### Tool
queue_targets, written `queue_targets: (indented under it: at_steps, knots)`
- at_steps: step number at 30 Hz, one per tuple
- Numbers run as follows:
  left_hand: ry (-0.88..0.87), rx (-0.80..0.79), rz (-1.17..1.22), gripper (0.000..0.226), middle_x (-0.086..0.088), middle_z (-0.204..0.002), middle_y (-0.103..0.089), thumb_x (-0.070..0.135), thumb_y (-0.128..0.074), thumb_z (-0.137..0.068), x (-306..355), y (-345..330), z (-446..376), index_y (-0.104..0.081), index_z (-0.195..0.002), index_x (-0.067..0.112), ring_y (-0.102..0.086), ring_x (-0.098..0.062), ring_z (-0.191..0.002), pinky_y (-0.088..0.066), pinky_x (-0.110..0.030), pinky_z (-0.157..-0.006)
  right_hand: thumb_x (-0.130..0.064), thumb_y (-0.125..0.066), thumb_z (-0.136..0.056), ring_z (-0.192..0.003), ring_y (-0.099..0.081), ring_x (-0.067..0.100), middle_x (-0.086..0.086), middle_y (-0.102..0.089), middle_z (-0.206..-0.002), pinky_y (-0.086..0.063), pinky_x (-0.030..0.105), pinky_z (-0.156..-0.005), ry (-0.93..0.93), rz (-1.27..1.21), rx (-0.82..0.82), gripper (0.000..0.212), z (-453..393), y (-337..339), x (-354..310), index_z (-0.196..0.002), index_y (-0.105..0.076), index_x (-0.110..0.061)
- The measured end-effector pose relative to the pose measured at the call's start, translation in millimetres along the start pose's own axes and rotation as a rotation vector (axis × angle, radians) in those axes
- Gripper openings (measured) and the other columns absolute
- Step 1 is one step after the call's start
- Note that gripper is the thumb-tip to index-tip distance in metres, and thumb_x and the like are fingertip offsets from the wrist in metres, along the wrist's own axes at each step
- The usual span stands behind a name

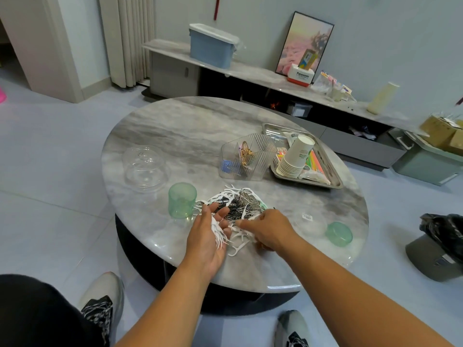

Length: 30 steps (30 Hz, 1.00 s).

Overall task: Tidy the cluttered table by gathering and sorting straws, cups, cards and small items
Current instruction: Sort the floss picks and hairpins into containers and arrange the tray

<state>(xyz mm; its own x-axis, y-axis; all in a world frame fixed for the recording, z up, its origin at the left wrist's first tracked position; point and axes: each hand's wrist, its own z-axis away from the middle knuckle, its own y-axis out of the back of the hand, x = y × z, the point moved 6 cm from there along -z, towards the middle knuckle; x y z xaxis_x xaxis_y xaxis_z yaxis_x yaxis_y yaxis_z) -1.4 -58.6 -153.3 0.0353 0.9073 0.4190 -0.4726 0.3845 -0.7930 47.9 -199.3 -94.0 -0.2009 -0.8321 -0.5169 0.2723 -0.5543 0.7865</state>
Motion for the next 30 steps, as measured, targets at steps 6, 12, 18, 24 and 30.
queue_targets:
  at_steps: [6, 12, 18, 24, 30]
  knots:
    - [-0.02, 0.01, 0.01, 0.019, -0.003, -0.075, -0.056, 0.028, -0.044, -0.108, 2.2, 2.0, 0.3, -0.059, -0.107, 0.016, -0.037, -0.006, -0.044, -0.03, -0.016, -0.036, -0.026, -0.088, -0.069, -0.069, -0.062, 0.022, 0.001, -0.067, -0.073, -0.049, 0.032, -0.065, 0.029, 0.04, 0.041, 0.036, -3.3, -10.3, -7.0, -0.066, -0.053, -0.019]
    - [0.01, -0.011, 0.017, 0.02, -0.006, -0.078, -0.06, 0.031, -0.044, -0.108, 2.9, 0.0, 2.1, -0.057, -0.103, 0.016, -0.044, -0.01, -0.048, -0.034, -0.019, -0.038, -0.01, -0.081, -0.078, -0.054, -0.057, 0.02, 0.007, -0.066, -0.06, -0.046, 0.03, -0.052, 0.011, -0.166, 0.033, 0.021, -13.2, 4.8, -1.6, -0.062, -0.067, -0.013]
    - [0.066, -0.015, -0.004, 0.038, -0.011, -0.095, -0.075, 0.046, -0.043, -0.105, 0.4, -2.1, 3.4, -0.059, -0.109, 0.012, -0.069, -0.017, -0.065, -0.056, -0.026, -0.053, -0.007, -0.082, -0.083, -0.052, -0.062, 0.015, 0.011, -0.069, -0.063, -0.055, 0.025, -0.052, 0.087, -0.526, 0.011, 0.016, -14.7, 28.2, -5.5, -0.08, -0.068, 0.001]
    - [0.218, -0.078, -0.078, 0.071, -0.026, -0.118, -0.07, 0.064, -0.032, -0.101, -2.9, -16.1, 7.7, -0.06, -0.124, 0.002, -0.073, -0.031, -0.103, -0.059, -0.041, -0.086, -0.011, -0.081, -0.083, -0.072, -0.066, 0.009, -0.003, -0.071, -0.076, -0.056, 0.026, -0.07, 0.65, -0.076, 0.174, 0.009, 8.7, 29.0, -35.7, -0.082, -0.074, -0.017]
    - [0.313, -0.236, -0.066, 0.083, -0.021, -0.124, -0.069, 0.067, -0.023, -0.101, -3.8, -31.6, 14.3, -0.061, -0.131, 0.0, -0.071, -0.029, -0.108, -0.061, -0.038, -0.087, 0.002, -0.077, -0.082, -0.089, -0.067, 0.014, -0.001, -0.07, -0.099, -0.055, 0.033, -0.078, 1.085, 0.089, 0.231, 0.012, 37.9, 26.2, -51.0, -0.088, -0.074, -0.008]
